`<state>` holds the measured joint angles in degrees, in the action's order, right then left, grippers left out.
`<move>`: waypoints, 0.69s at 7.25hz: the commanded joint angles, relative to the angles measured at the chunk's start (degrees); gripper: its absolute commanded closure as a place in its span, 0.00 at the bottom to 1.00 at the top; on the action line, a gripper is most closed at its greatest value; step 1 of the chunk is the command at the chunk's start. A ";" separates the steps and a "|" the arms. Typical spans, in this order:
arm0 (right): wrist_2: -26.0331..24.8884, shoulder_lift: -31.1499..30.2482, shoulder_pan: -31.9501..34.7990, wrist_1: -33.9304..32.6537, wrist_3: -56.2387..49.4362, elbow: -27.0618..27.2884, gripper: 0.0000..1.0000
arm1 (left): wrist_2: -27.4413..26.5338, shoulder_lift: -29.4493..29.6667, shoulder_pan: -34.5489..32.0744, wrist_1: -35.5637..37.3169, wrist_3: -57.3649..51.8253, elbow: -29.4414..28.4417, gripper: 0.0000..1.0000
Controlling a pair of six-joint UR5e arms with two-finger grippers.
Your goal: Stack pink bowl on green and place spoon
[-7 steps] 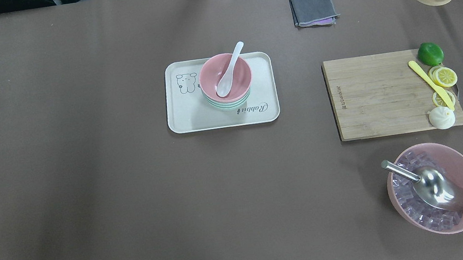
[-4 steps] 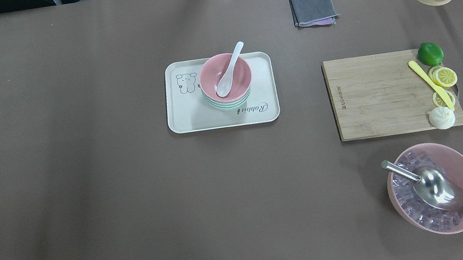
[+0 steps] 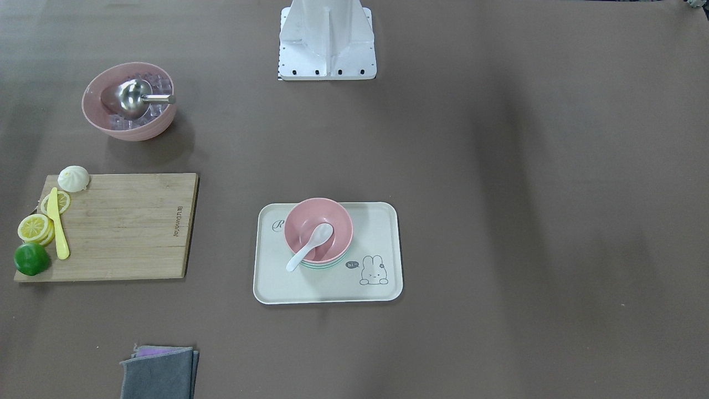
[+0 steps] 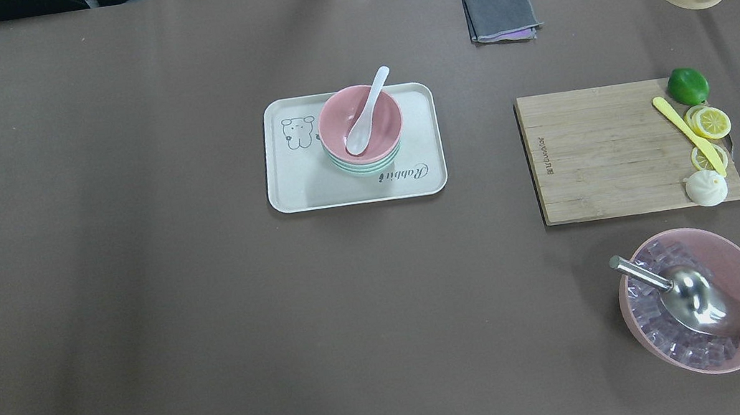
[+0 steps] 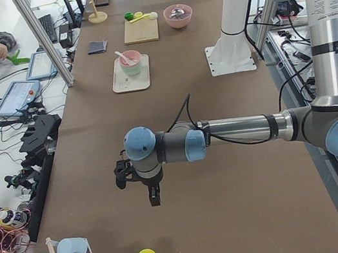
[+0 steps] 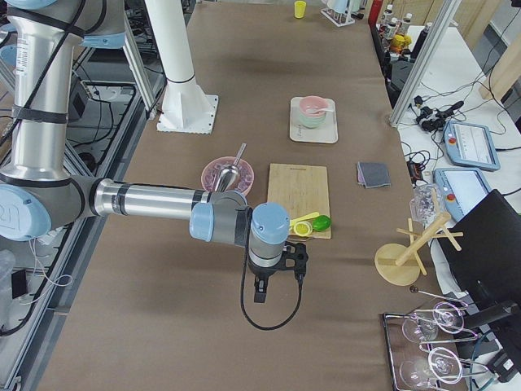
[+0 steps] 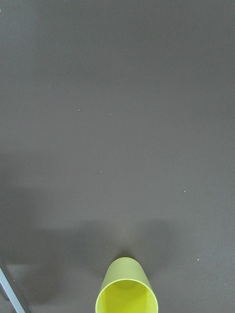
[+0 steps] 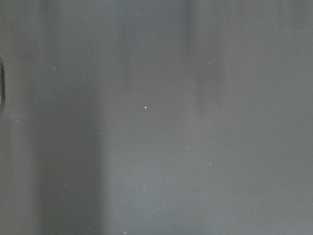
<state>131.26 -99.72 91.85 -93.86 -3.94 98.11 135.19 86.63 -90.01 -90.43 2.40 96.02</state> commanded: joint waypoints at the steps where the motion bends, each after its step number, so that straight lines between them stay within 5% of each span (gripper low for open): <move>1: 0.40 -0.03 0.00 -0.10 -0.19 0.06 0.00 | -0.01 -0.14 0.01 -0.01 -0.03 -0.04 0.01; 5: 0.74 -0.30 0.00 -0.10 -0.10 0.24 0.00 | 0.08 -0.14 -0.08 -0.01 -0.03 0.13 0.01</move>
<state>131.74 -99.99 91.85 -93.89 -4.07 98.23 135.25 86.49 -90.06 -90.44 2.41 96.13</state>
